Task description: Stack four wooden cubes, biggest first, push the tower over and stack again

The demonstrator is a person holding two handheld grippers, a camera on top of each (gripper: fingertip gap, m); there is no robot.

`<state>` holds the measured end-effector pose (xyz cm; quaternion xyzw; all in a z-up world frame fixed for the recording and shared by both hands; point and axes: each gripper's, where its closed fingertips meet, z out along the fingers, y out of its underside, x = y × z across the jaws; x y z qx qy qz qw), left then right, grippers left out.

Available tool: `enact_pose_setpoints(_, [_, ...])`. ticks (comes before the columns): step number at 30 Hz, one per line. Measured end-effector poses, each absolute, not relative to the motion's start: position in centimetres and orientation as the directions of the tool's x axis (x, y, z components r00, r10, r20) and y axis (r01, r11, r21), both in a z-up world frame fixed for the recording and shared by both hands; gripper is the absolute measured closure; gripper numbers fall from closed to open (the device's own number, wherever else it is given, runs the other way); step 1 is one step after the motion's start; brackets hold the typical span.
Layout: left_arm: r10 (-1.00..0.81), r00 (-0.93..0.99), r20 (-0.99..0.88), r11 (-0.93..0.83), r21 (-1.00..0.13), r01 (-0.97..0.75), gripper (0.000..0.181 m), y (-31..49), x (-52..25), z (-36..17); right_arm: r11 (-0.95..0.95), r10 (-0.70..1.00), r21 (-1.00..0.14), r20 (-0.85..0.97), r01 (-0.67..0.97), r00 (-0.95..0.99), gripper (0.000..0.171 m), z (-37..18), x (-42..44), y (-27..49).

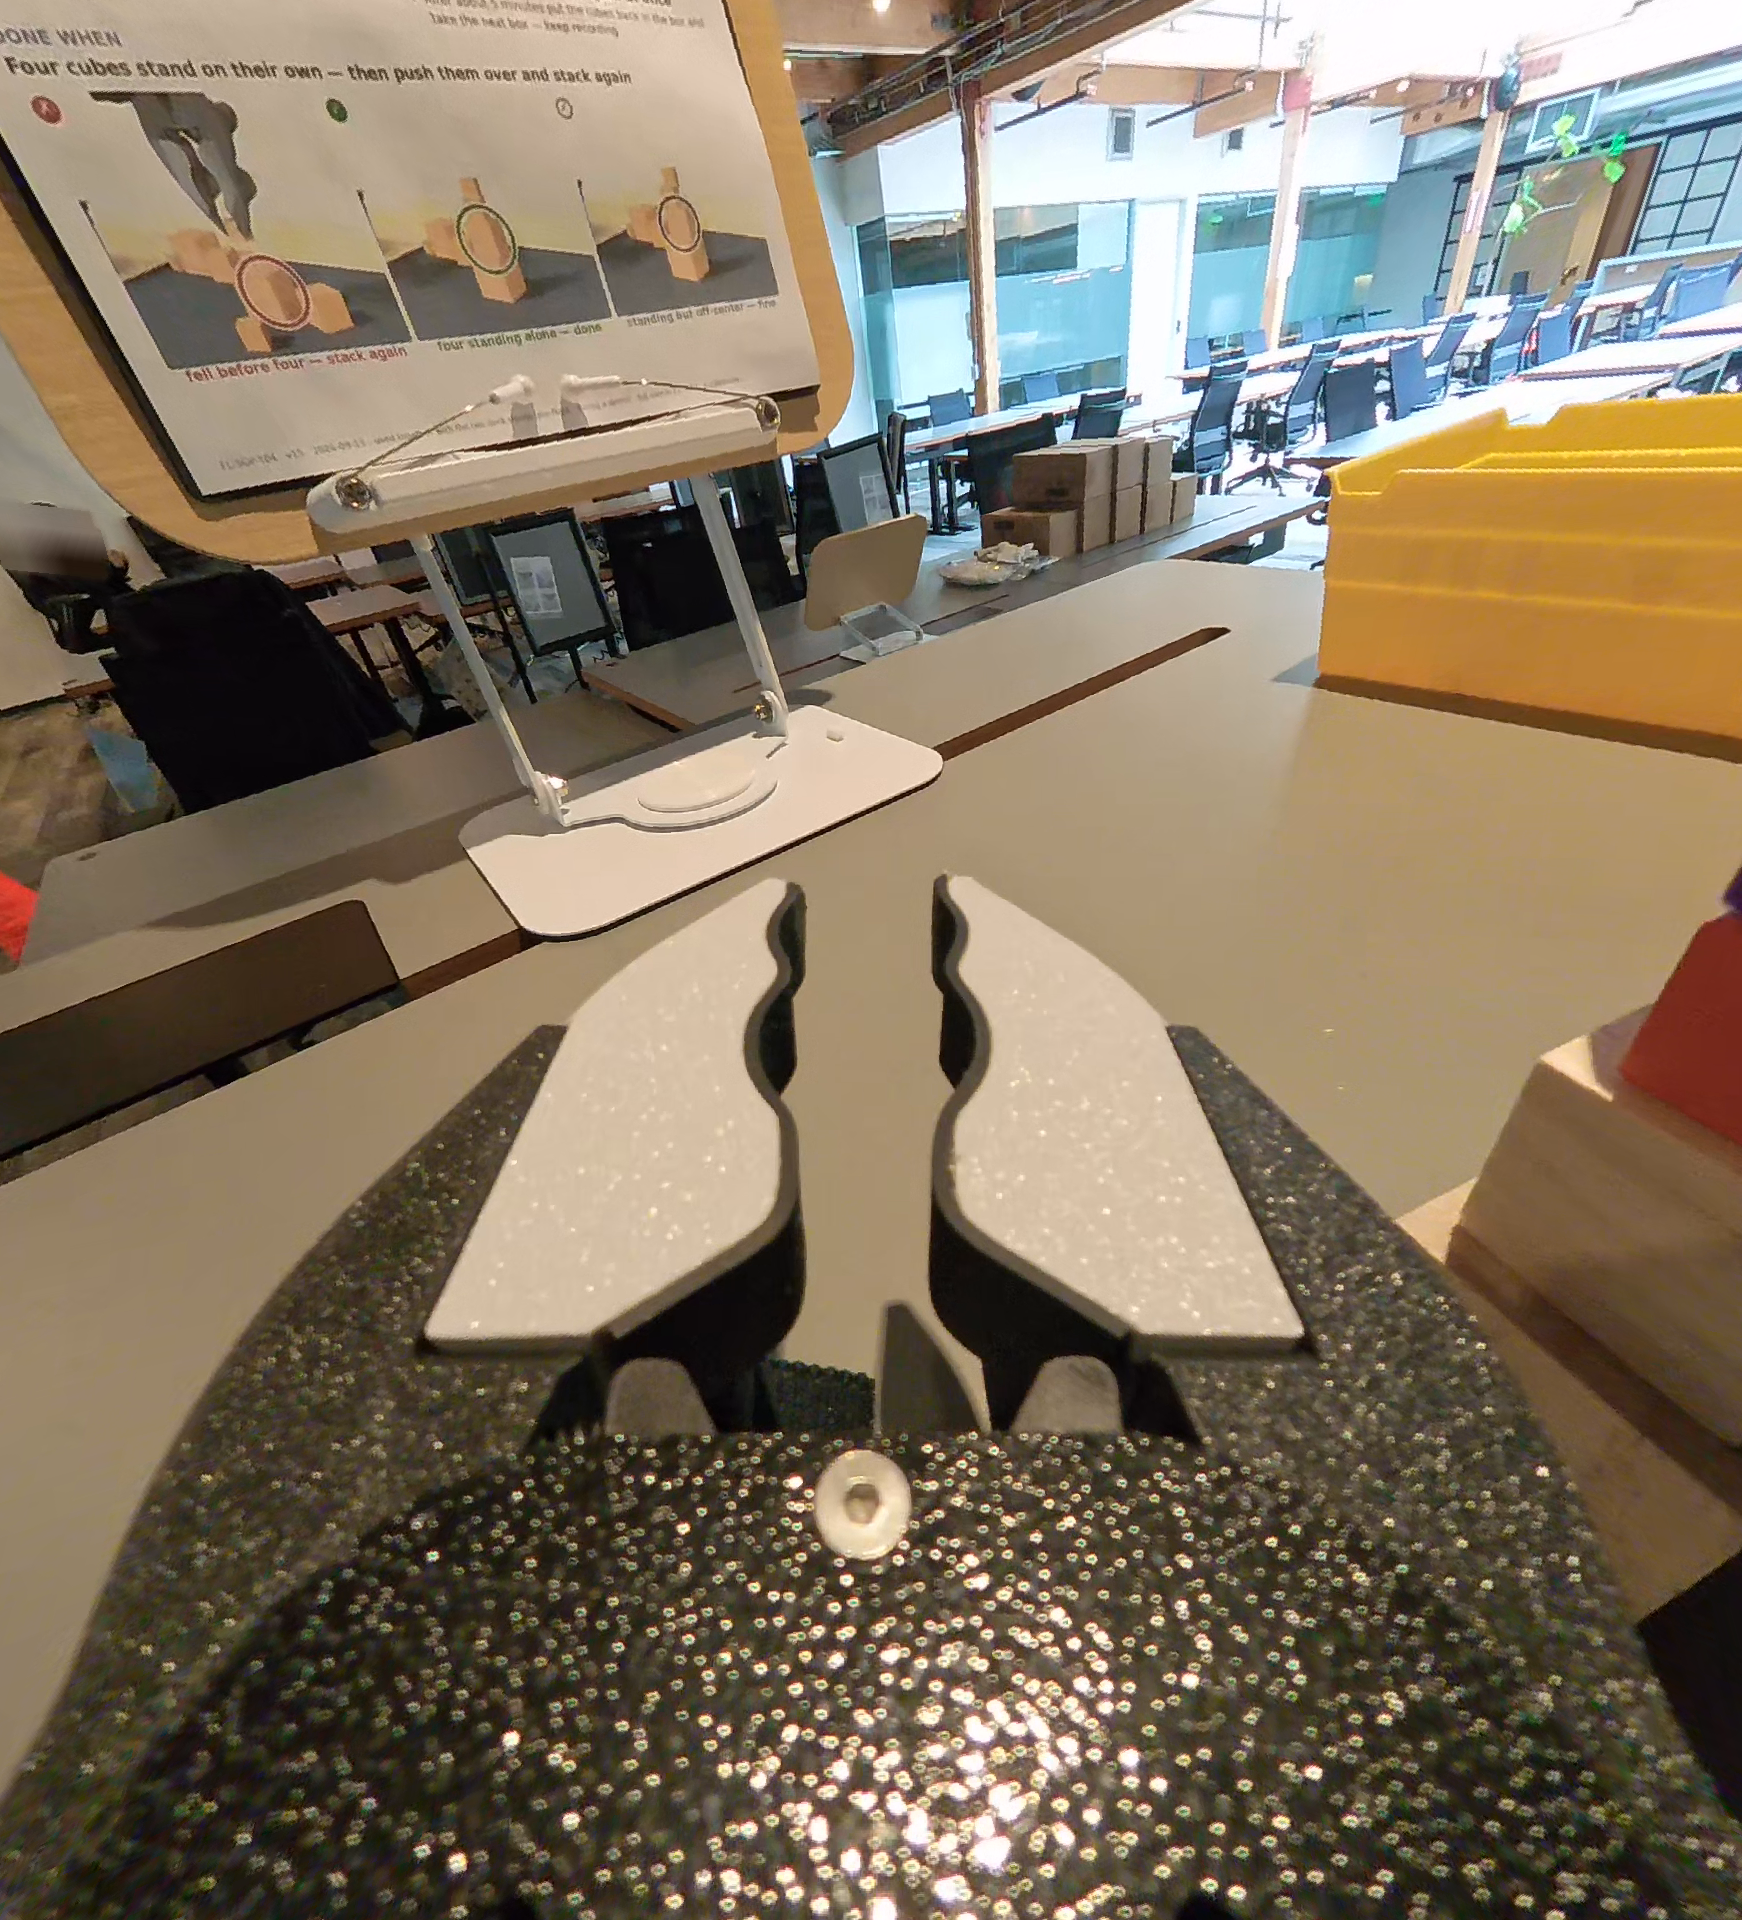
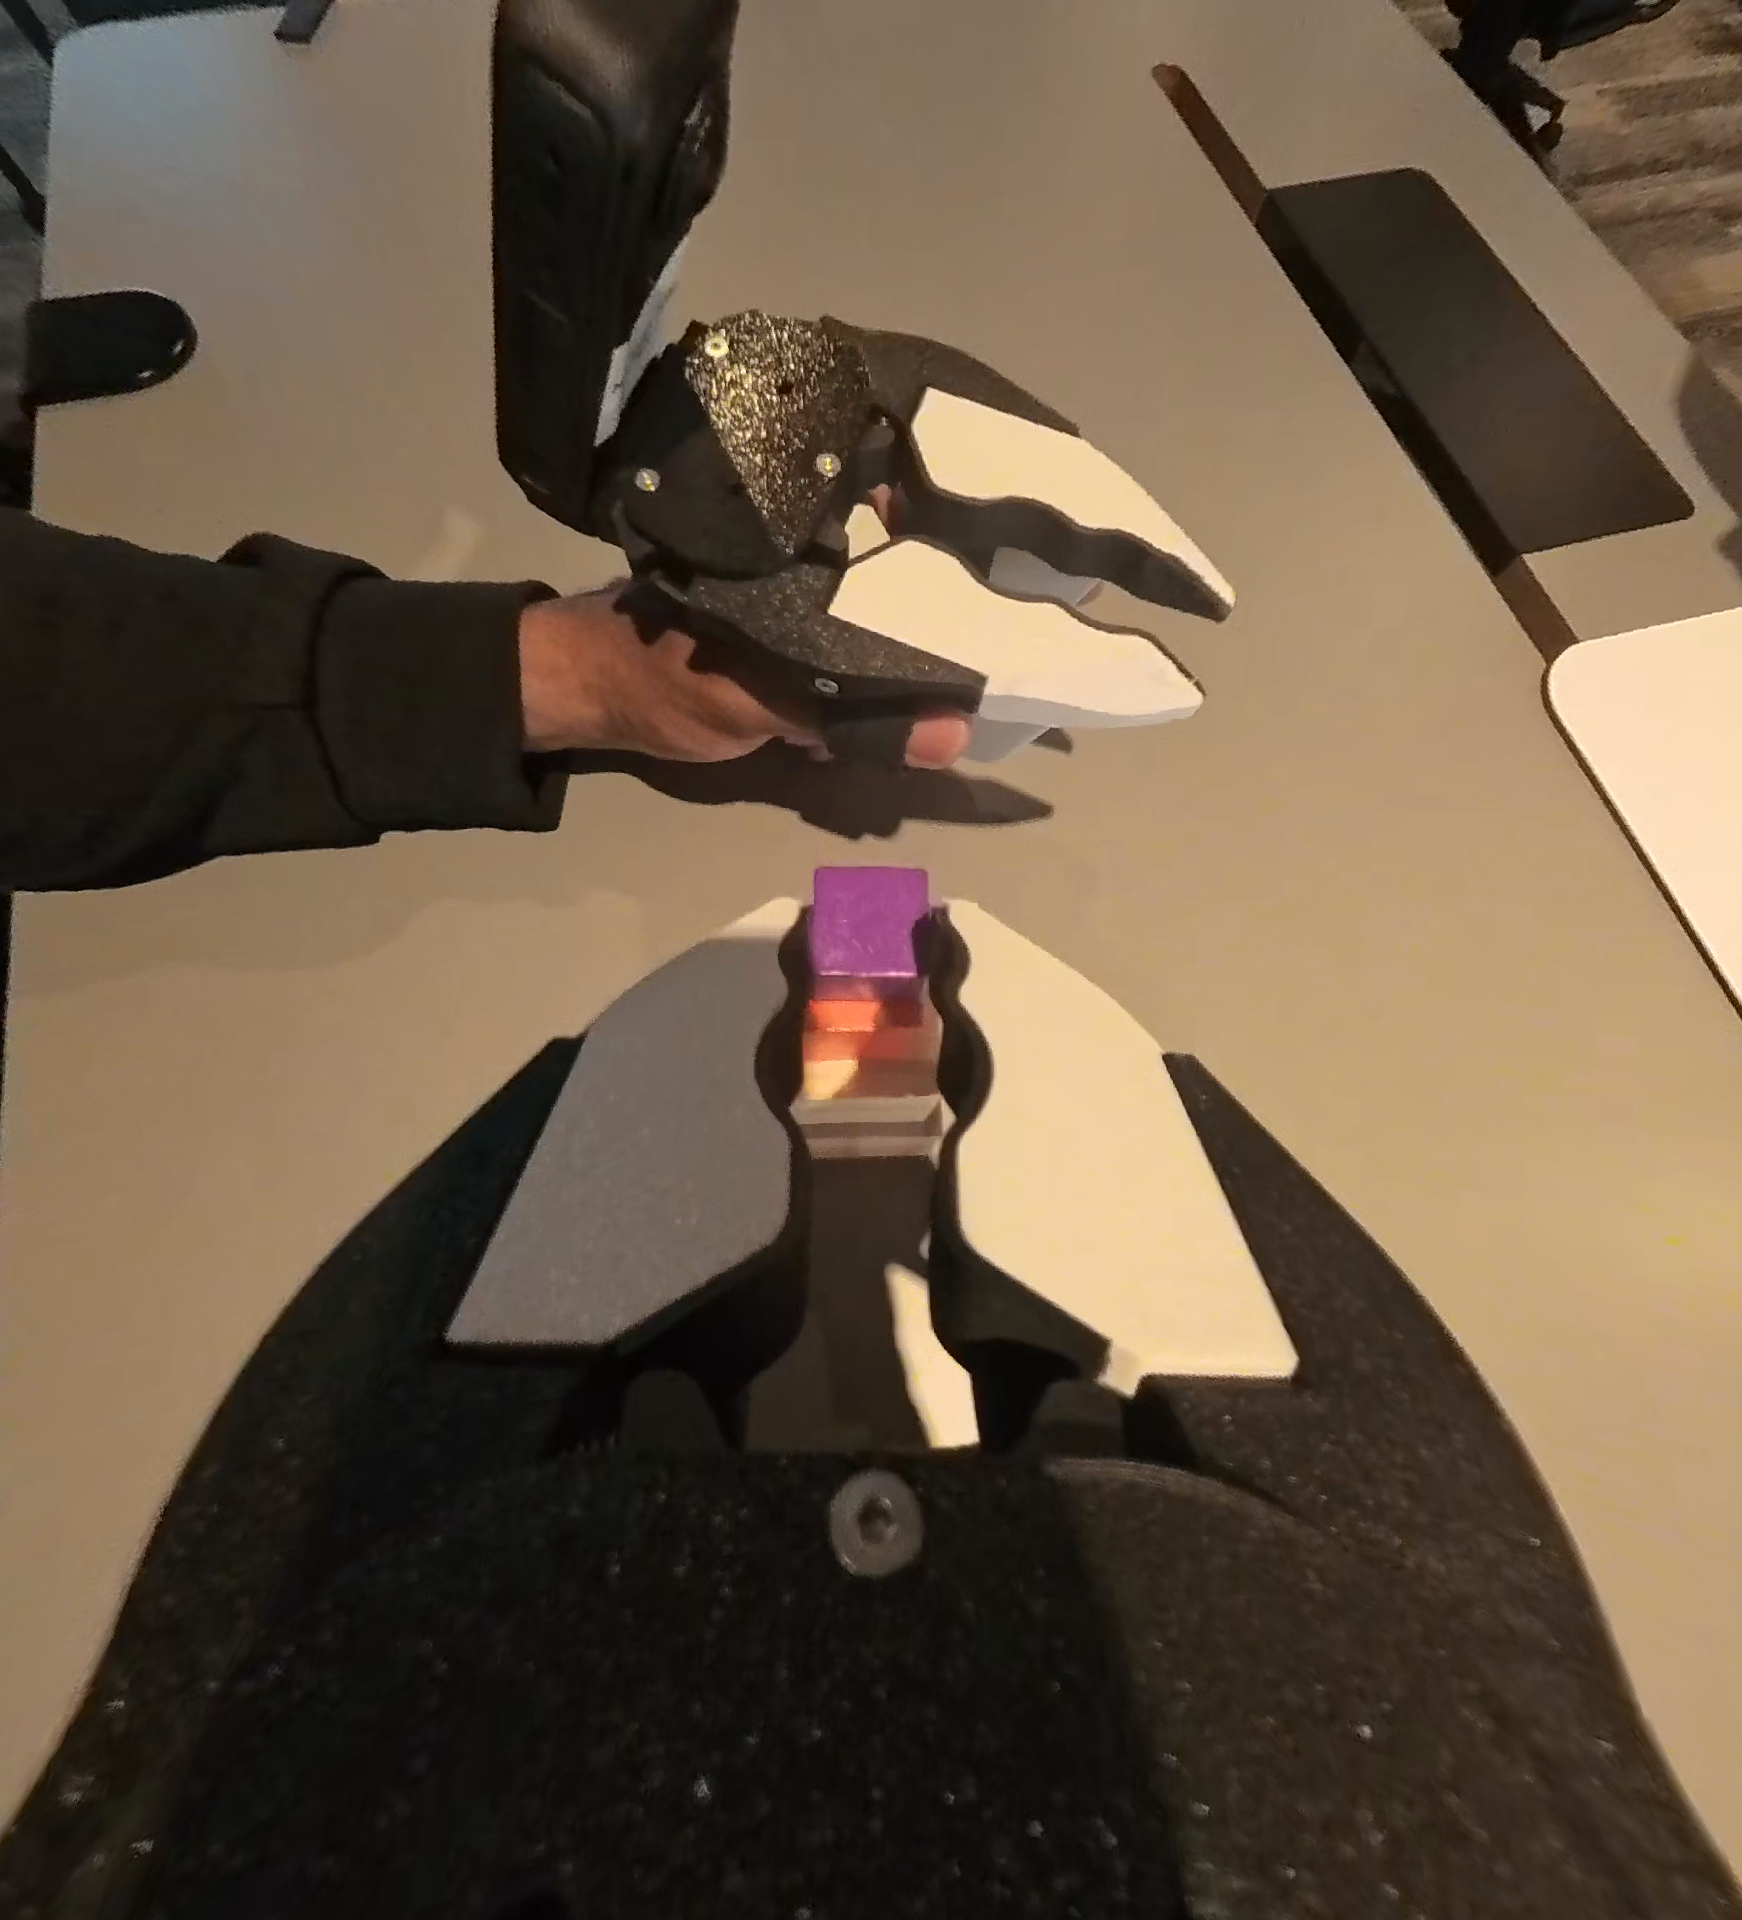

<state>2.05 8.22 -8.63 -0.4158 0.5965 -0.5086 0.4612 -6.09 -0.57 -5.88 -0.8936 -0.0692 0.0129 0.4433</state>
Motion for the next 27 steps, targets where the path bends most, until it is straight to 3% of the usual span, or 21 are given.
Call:
enact_pose_setpoints(19, [-0.964,-0.23,-0.131,0.141,-0.99,-0.029,0.159,8.17,2.07,-8.67,-0.628,0.139,-0.763,0.086,0.155,0.987,0.149,-6.43,-6.24,-0.87])
enact_pose_setpoints(27, [-0.964,-0.234,-0.129,0.14,-0.99,-0.029,0.159,8.13,2.05,-8.67,-0.617,0.156,-0.77,0.086,0.165,0.984,0.135,-6.57,-6.39,-1.04])
